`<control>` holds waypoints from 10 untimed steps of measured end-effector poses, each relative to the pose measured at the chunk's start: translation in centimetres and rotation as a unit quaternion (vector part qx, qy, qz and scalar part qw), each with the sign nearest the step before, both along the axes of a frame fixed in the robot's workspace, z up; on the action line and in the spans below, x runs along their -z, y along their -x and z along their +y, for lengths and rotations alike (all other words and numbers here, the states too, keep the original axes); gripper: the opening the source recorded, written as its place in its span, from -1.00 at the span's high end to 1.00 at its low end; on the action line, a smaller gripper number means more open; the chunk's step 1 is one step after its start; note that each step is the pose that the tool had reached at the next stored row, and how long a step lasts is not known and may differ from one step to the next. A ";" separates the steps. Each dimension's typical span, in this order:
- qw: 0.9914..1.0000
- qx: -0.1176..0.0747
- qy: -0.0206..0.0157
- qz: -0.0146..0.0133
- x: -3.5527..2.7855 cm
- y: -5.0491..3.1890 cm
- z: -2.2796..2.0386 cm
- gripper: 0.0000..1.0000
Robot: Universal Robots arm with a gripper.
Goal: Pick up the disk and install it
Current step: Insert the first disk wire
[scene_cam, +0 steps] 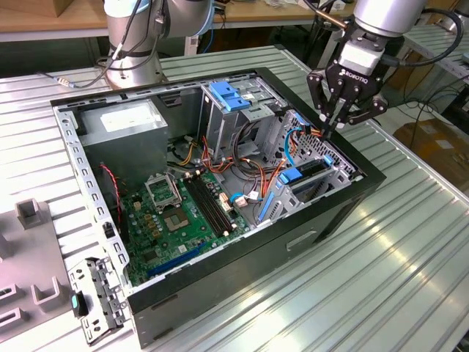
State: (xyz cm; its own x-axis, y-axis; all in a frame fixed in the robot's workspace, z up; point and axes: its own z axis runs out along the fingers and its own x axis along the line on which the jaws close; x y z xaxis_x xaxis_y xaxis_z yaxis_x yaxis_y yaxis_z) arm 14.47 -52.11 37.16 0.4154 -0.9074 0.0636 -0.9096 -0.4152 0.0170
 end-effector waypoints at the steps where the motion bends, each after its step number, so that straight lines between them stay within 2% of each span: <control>1: 1.000 0.011 0.000 0.000 0.01 0.00 0.00 0.67; 2: 1.000 0.018 0.000 0.000 0.01 0.00 0.00 0.67; 6: 0.999 0.055 0.000 0.000 0.02 0.00 0.00 0.67; 8: 0.997 0.074 0.000 0.000 0.03 0.00 0.00 0.67; 10: 0.995 0.100 0.000 0.000 0.06 -0.01 0.00 0.67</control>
State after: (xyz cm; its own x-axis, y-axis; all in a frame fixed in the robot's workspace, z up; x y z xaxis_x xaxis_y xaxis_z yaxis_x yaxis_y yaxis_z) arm 14.48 -52.11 37.11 0.2270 -0.9718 0.0636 -0.9739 -0.2263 0.0170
